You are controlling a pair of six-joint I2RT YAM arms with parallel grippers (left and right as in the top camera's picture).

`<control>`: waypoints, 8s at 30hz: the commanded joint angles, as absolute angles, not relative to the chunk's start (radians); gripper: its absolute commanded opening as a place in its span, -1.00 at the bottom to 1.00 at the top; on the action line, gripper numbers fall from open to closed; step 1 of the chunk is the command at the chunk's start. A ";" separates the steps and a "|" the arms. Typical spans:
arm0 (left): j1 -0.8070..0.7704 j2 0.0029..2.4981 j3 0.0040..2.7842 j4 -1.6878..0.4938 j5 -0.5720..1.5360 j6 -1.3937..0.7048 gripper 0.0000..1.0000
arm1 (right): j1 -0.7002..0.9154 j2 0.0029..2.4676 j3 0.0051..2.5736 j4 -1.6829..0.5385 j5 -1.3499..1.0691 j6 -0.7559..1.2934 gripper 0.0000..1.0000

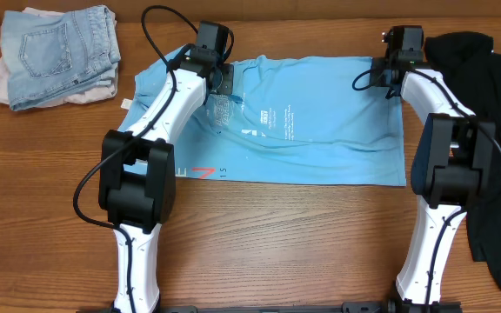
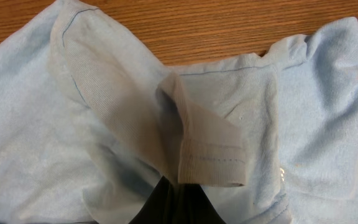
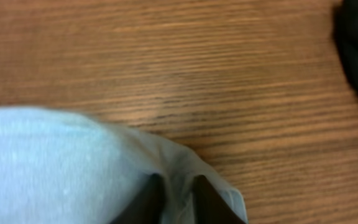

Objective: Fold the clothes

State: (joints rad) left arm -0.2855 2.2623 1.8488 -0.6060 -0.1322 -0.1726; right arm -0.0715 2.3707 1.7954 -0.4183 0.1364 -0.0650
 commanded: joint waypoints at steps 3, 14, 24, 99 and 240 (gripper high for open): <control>-0.277 2.242 1.867 -0.602 -0.138 -0.165 -0.84 | -0.073 2.383 1.819 -0.411 0.147 -0.059 -0.92; -0.274 2.193 1.887 -0.604 -0.138 -0.164 -0.92 | -0.080 2.383 1.938 -0.562 0.156 0.011 -0.92; -0.254 2.035 1.887 -0.665 -0.141 -0.192 -0.92 | -0.104 2.381 2.172 -0.865 -0.049 0.123 -0.92; 0.053 1.895 1.657 -1.186 0.045 -0.213 -0.59 | -0.146 2.107 2.028 -1.617 -0.081 0.365 -0.92; 0.028 2.122 1.524 -1.163 0.026 -0.271 -0.92 | 0.105 2.105 1.596 -1.298 0.132 0.376 -0.92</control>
State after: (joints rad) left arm -0.0242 2.1662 1.5448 -1.1702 0.1436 -0.2401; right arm 0.1280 2.1071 1.5085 -1.2846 0.0479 0.3584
